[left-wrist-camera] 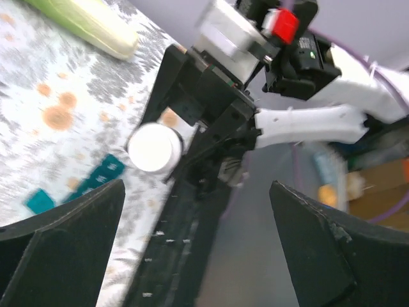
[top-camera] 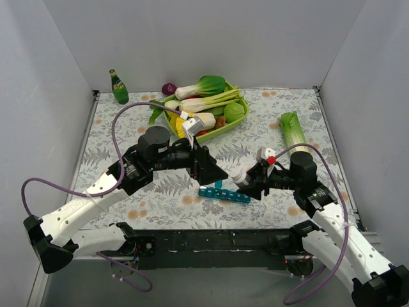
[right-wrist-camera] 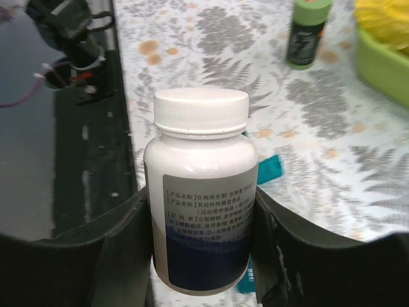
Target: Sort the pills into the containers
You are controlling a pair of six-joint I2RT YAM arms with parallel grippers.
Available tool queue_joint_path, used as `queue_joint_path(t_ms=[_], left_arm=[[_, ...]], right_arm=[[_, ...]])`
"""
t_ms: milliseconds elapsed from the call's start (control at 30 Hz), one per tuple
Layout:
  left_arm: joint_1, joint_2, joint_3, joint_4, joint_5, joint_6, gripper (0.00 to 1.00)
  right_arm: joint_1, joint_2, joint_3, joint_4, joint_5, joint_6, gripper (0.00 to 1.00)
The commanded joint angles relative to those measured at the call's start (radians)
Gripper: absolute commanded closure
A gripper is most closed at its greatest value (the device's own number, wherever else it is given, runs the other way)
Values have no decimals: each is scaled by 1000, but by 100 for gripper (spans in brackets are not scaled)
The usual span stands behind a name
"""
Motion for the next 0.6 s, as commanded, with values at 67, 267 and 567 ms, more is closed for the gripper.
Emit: queue_joint_path(t_ms=[67, 267, 567], left_arm=[[4, 87, -113, 166, 29, -598, 2], [-8, 202, -3, 115, 10, -620, 2], [-12, 272, 23, 78, -7, -591, 23]], right_arm=[[20, -3, 139, -178, 169, -431, 99], [42, 13, 167, -186, 190, -486, 99], [43, 7, 154, -194, 183, -477, 99]])
